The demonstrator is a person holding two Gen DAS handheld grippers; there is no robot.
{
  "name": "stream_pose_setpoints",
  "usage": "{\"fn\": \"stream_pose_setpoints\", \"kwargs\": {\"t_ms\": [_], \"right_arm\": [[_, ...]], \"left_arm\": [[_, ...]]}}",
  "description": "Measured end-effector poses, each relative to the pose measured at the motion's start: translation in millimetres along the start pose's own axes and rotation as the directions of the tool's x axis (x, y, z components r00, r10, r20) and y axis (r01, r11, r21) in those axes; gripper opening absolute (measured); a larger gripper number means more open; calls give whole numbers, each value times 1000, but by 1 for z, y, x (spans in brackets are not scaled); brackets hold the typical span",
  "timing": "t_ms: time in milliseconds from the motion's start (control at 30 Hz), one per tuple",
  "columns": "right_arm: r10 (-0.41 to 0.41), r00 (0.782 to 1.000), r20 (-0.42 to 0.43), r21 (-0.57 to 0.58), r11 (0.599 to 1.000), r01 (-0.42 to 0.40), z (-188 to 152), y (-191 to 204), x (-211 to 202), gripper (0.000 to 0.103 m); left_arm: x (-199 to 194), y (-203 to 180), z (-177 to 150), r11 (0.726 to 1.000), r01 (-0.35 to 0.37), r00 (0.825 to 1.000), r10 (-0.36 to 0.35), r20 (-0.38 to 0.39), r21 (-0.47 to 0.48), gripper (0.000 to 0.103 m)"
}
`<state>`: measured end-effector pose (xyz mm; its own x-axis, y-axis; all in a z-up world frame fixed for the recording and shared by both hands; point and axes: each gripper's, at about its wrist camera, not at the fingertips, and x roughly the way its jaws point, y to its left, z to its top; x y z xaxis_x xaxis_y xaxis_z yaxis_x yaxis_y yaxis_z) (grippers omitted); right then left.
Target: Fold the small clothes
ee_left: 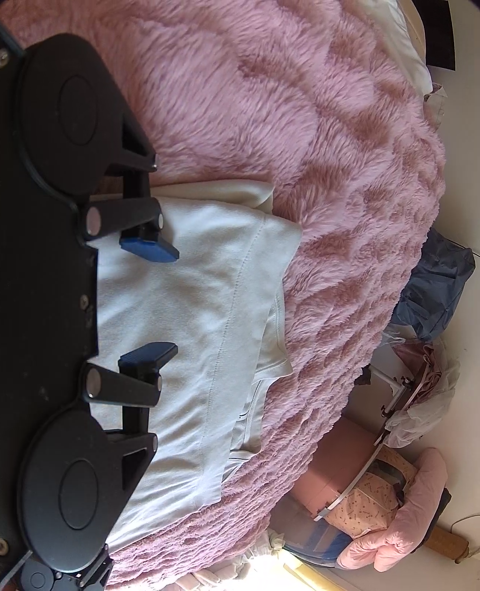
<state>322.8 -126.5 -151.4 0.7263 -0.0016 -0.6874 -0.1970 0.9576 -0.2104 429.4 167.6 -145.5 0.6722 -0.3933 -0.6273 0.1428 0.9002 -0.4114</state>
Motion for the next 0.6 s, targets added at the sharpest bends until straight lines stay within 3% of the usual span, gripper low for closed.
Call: {"fn": "stream_pose_setpoints", "kwargs": {"t_ms": [133,233,400,500,600], "right_arm": [[-4,1000,20,-41,999,5,-21,8,-29,59],[29,999,-26,-44,999,-30,-33,9,-40,60],[17,999,-29,-97,995,-20,-47,15,-43,59],[9,999,-46,-71,997,-13,-41,15,-42,59],[-22,998,55,-111,993,28,-33,27,-59,59]], "left_arm": [[-14,0,3,1000,-14,1000,14,8,21,51],[-23,5,8,999,-25,1000,25,10,21,51],[-34,16,13,999,-37,999,37,15,3,51],[-40,22,18,999,-48,999,48,24,6,51],[-42,33,29,998,-60,997,61,38,-13,51]]}}
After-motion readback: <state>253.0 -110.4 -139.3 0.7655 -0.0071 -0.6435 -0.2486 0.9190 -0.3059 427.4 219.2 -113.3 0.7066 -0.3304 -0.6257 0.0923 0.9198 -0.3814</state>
